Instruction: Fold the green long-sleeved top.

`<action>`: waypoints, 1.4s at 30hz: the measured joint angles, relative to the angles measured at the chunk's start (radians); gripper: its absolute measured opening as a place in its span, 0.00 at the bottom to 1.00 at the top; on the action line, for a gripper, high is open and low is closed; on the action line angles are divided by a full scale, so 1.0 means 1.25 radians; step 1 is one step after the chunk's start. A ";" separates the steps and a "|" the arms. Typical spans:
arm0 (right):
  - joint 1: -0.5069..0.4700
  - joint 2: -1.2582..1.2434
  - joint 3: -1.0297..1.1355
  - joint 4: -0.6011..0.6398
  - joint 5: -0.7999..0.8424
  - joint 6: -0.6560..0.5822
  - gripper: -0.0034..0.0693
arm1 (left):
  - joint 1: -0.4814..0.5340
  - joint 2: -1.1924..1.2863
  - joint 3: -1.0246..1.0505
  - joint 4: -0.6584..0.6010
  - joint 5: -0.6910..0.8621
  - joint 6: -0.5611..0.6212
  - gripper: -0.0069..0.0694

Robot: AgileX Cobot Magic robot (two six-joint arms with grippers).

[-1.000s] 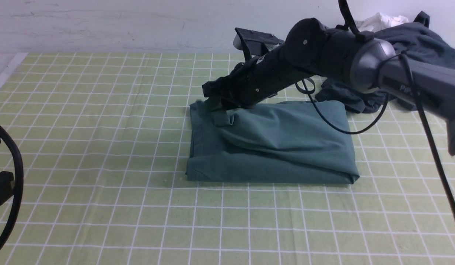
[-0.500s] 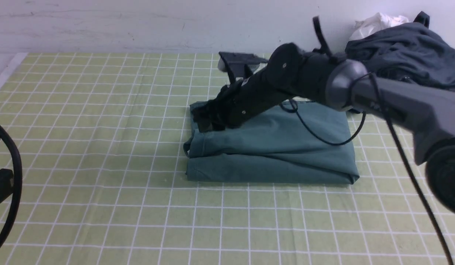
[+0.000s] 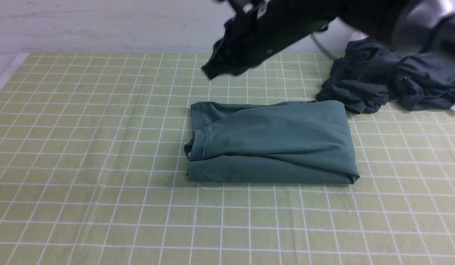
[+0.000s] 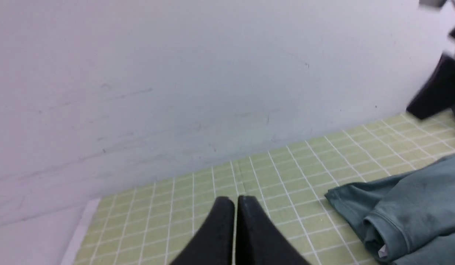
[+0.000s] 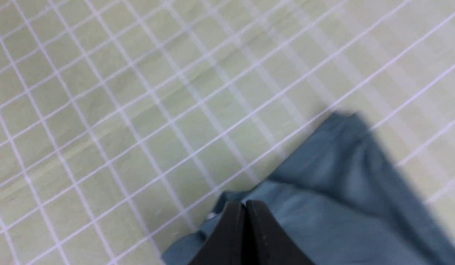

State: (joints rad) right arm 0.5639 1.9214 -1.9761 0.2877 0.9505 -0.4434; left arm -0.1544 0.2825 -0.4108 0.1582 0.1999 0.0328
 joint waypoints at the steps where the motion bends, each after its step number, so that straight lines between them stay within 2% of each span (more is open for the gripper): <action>1: 0.001 -0.037 -0.002 -0.045 0.002 0.016 0.03 | 0.000 -0.029 0.017 0.001 -0.008 0.003 0.09; 2: 0.001 -0.117 0.000 -0.114 0.006 0.052 0.03 | 0.000 -0.071 0.050 0.003 -0.024 0.007 0.09; 4: 0.001 -0.198 0.021 -0.186 0.001 0.091 0.03 | 0.000 -0.112 0.075 0.003 -0.027 0.007 0.09; 8: 0.001 -0.389 0.198 -0.277 -0.094 0.176 0.03 | 0.000 -0.162 0.130 0.003 -0.025 0.007 0.09; 11: 0.001 -0.520 0.383 -0.289 -0.229 0.219 0.03 | 0.000 -0.166 0.157 0.003 -0.022 0.007 0.09; 15: 0.001 -0.720 0.688 -0.291 -0.520 0.256 0.03 | 0.000 -0.166 0.187 0.003 -0.014 0.007 0.09; 21: 0.001 -0.960 1.051 -0.281 -0.748 0.294 0.03 | 0.000 -0.166 0.224 0.003 -0.009 0.007 0.09; 30: 0.001 -1.107 1.420 -0.267 -0.876 0.415 0.03 | 0.000 -0.166 0.226 0.003 0.004 0.007 0.09; 37: 0.000 -1.107 1.546 -0.261 -0.885 0.442 0.03 | 0.000 -0.166 0.226 0.003 0.005 0.007 0.09; 42: -0.022 -1.131 1.602 -0.213 -0.858 0.433 0.03 | 0.000 -0.166 0.226 0.003 0.005 0.007 0.09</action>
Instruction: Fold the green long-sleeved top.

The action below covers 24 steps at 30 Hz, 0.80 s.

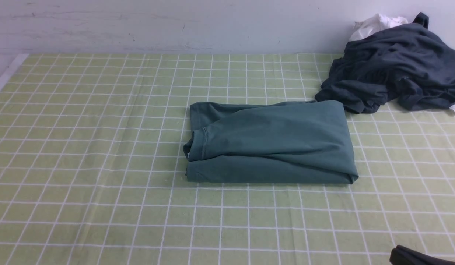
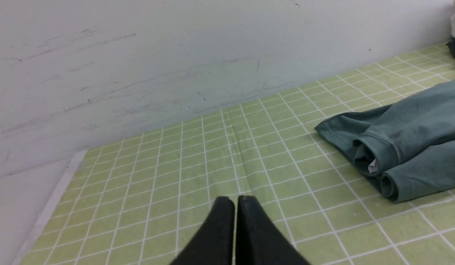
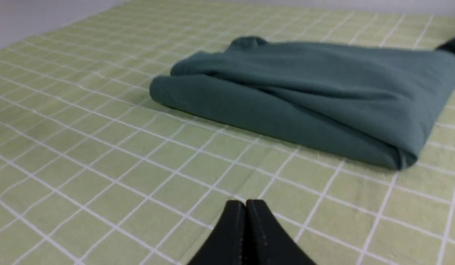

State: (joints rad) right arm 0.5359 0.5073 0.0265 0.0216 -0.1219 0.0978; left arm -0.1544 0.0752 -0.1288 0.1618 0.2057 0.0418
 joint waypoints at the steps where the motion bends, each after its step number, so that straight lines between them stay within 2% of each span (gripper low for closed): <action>1: -0.014 -0.019 0.000 0.008 0.015 -0.009 0.03 | 0.000 0.000 0.000 0.000 0.001 0.000 0.09; 5: -0.091 -0.098 0.000 0.015 0.085 -0.055 0.03 | 0.000 0.000 0.000 0.000 0.001 0.000 0.09; 8: -0.201 -0.214 0.000 0.017 0.202 -0.094 0.03 | 0.000 0.000 0.000 0.000 0.001 0.000 0.09; 12: -0.312 -0.348 0.000 0.017 0.341 -0.097 0.03 | 0.000 0.000 0.000 0.000 0.001 0.000 0.09; 15: -0.386 -0.407 0.000 -0.003 0.369 -0.099 0.03 | 0.000 0.000 0.000 0.000 0.002 0.000 0.09; 20: -0.448 -0.414 -0.001 -0.017 0.376 -0.099 0.03 | 0.000 -0.001 0.000 0.000 0.003 0.000 0.09; 24: -0.455 -0.414 -0.001 -0.017 0.378 -0.099 0.03 | 0.000 -0.001 0.000 0.000 0.003 0.000 0.09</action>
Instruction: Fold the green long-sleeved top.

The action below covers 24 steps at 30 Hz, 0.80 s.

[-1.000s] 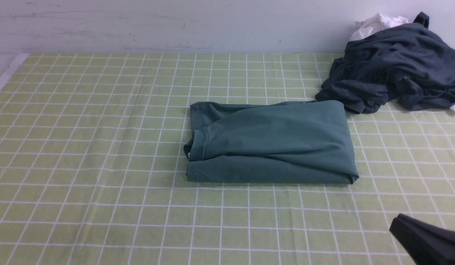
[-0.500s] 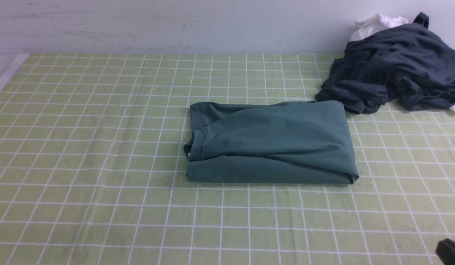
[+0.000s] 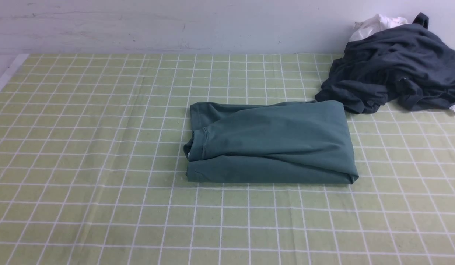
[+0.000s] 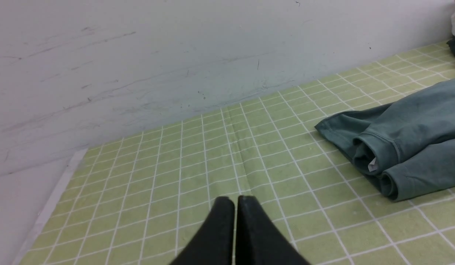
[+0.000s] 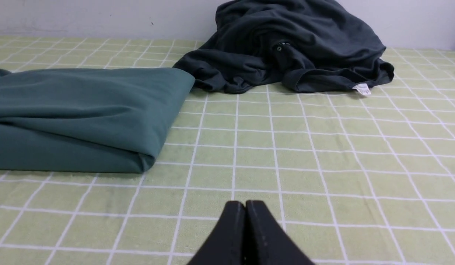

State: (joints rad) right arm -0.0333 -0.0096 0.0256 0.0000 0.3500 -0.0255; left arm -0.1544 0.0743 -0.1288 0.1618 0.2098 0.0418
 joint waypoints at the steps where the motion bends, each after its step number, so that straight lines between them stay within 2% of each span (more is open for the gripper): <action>1: -0.002 0.000 0.000 0.000 0.000 0.000 0.03 | 0.000 0.000 0.000 0.000 0.000 0.000 0.09; 24: -0.003 0.000 0.000 0.000 0.001 0.000 0.03 | 0.000 -0.013 0.019 -0.001 -0.007 -0.001 0.09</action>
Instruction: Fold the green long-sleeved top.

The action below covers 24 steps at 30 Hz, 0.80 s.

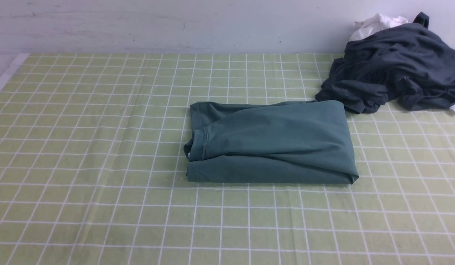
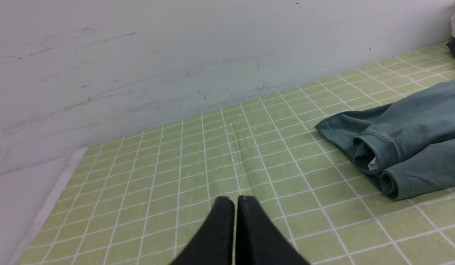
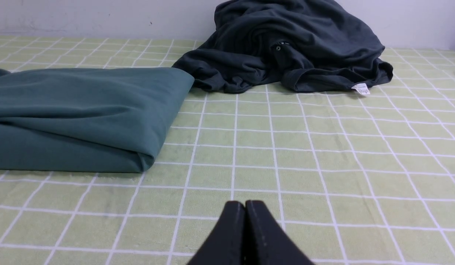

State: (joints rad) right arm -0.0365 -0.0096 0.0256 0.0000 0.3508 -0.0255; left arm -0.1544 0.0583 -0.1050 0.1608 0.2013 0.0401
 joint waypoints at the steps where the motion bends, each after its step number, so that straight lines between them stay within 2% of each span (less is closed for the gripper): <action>1: 0.000 0.000 0.000 0.000 0.000 0.000 0.03 | 0.000 -0.009 0.015 -0.001 -0.006 0.000 0.09; 6: 0.000 0.000 0.000 0.000 0.000 0.003 0.03 | 0.003 -0.050 0.096 -0.014 -0.015 0.002 0.09; 14: 0.000 0.000 0.000 0.000 0.001 0.003 0.03 | 0.024 -0.056 0.106 -0.105 0.129 0.002 0.09; 20: 0.000 0.000 0.000 0.000 0.001 0.003 0.03 | 0.074 -0.056 0.106 -0.122 0.133 0.003 0.09; 24: 0.000 0.000 0.000 0.000 0.002 0.003 0.03 | 0.080 -0.056 0.106 -0.129 0.133 0.011 0.09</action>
State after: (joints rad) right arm -0.0368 -0.0096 0.0256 0.0000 0.3528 -0.0215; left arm -0.0545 -0.0113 0.0280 0.0000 0.3673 0.0538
